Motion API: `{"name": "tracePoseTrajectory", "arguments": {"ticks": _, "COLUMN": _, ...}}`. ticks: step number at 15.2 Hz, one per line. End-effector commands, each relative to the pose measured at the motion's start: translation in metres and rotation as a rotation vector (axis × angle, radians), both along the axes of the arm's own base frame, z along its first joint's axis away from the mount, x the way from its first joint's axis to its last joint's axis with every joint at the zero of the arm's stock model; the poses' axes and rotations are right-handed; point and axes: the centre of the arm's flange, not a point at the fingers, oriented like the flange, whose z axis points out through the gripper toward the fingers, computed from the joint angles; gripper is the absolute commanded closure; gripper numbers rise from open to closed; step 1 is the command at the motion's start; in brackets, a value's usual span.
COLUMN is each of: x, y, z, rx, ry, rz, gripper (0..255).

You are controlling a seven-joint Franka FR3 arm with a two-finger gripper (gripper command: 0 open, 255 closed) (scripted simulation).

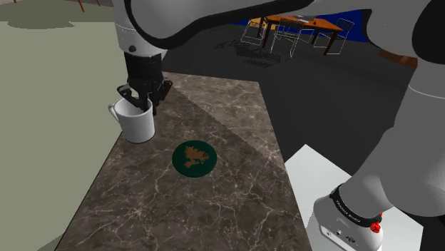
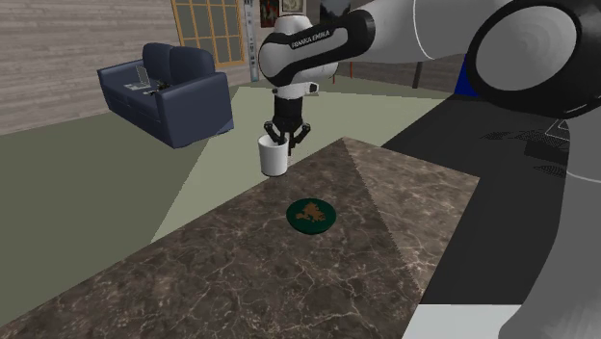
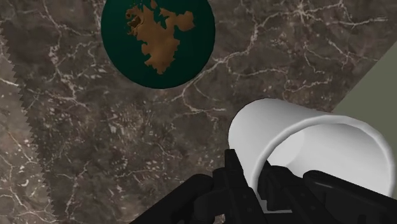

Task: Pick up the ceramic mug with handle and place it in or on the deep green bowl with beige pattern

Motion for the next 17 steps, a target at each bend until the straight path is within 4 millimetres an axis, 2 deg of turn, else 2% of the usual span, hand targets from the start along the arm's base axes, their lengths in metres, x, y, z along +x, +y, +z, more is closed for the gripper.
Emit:
{"name": "tracePoseTrajectory", "arguments": {"ticks": 1, "x": 0.0, "y": 0.0, "z": 0.006, "rx": 0.0, "ry": 0.0, "rz": 0.0, "gripper": 255}}
{"name": "tracePoseTrajectory", "arguments": {"ticks": 12, "x": -0.105, "y": -0.1, "z": 0.028, "rx": 0.0, "ry": 0.0, "rz": 0.0, "gripper": 255}}
{"name": "tracePoseTrajectory", "arguments": {"ticks": 17, "x": -0.105, "y": -0.1, "z": 0.002, "rx": 0.0, "ry": 0.0, "rz": 0.0, "gripper": 255}}
